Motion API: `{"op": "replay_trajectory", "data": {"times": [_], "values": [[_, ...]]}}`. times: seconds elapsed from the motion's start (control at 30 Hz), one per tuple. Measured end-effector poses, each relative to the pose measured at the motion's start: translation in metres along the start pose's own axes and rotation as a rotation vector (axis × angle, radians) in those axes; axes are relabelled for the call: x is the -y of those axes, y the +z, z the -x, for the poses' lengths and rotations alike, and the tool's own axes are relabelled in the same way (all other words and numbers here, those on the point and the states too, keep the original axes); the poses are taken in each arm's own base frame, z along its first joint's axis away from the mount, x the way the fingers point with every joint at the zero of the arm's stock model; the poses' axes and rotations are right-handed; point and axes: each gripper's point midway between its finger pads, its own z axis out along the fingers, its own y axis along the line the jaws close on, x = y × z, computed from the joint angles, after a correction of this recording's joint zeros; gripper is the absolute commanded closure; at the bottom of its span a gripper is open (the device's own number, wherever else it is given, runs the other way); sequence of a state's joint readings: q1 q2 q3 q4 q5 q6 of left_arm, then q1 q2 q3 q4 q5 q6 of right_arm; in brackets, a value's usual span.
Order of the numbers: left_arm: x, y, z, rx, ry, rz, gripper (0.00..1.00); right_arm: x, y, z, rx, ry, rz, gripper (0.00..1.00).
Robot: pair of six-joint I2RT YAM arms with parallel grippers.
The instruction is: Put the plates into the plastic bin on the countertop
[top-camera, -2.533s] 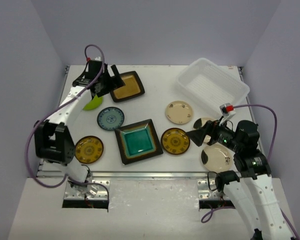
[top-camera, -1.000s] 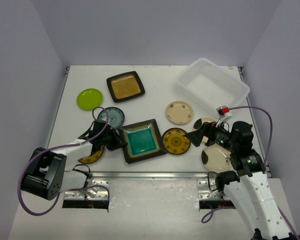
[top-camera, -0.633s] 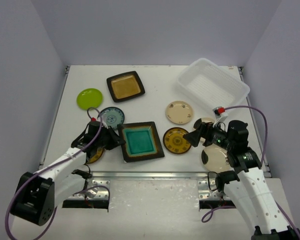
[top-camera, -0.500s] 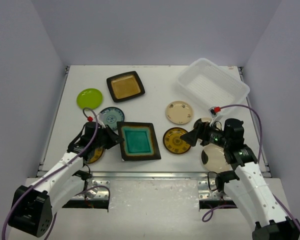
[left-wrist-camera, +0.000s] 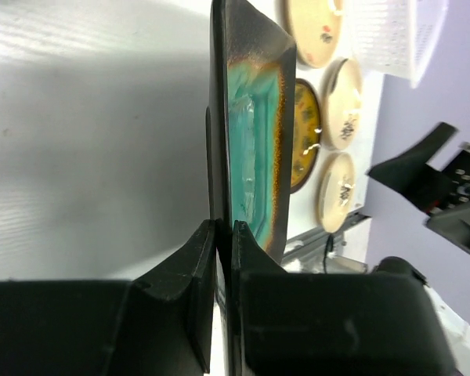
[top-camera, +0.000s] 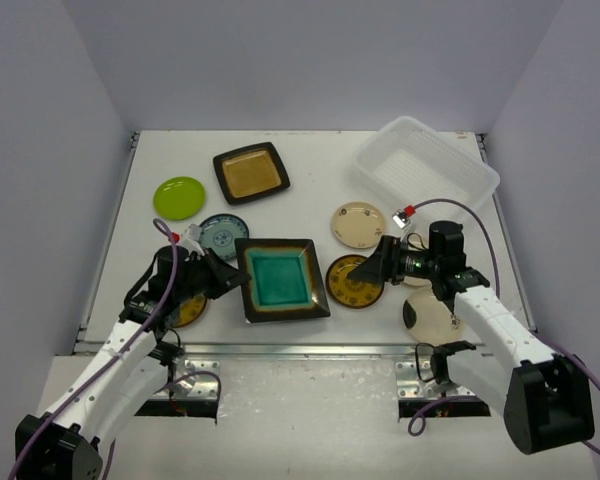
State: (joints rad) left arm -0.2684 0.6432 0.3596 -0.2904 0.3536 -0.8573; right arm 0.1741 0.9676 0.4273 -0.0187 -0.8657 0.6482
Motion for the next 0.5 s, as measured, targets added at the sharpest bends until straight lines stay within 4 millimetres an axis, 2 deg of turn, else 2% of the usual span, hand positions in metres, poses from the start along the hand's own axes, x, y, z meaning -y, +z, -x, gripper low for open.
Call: {"op": "replay_trajectory", "data": {"times": [0.33,0.47,0.5], "values": [[0.063,-0.013,0.008,-0.008,-0.064,-0.269,1.00,-0.006,0.022,-0.005,-0.069,0.079,0.086,0.21],[0.083,-0.018,0.009,-0.022,-0.063,-0.373,1.00,-0.010,0.028,-0.001,-0.083,0.100,0.106,0.29],[0.086,-0.018,0.009,-0.025,-0.062,-0.390,1.00,-0.011,0.029,0.002,-0.083,0.103,0.111,0.35]]}}
